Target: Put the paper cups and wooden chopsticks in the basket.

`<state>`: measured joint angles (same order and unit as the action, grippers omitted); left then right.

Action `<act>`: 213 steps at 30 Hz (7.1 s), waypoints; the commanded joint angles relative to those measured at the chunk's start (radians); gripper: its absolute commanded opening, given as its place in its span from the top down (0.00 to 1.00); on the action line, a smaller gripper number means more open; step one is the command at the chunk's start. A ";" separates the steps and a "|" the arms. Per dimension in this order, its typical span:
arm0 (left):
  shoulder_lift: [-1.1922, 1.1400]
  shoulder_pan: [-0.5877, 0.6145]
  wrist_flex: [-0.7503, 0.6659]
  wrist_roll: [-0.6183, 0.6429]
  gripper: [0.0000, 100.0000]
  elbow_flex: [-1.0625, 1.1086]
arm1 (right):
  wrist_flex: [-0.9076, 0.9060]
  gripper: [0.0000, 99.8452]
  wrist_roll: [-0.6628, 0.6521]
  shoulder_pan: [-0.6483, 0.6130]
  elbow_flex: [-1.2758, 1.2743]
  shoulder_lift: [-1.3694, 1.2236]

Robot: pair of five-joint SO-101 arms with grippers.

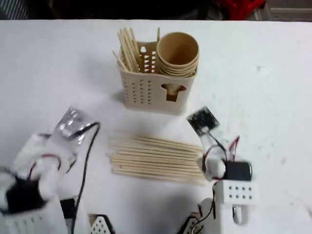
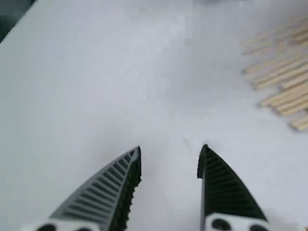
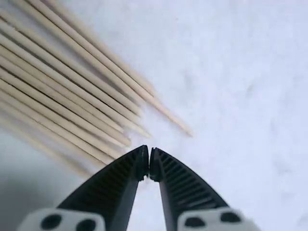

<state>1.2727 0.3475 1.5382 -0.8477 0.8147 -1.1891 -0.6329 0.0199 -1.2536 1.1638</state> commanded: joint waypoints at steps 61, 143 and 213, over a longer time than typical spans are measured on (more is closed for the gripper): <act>-1.498 -0.806 -0.572 0.149 0.84 -0.402 | -0.056 0.98 -0.025 0.306 -0.437 0.634; -1.526 -0.786 -0.566 0.256 0.80 -0.511 | -0.058 0.98 -0.020 0.306 -0.437 0.634; -1.090 -0.593 -0.904 0.804 0.98 -1.005 | -0.058 0.98 -0.020 0.306 -0.437 0.634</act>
<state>0.2002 -0.3000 0.6697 -0.0913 -0.1504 -1.2428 -0.6467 0.3207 -1.6847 1.7898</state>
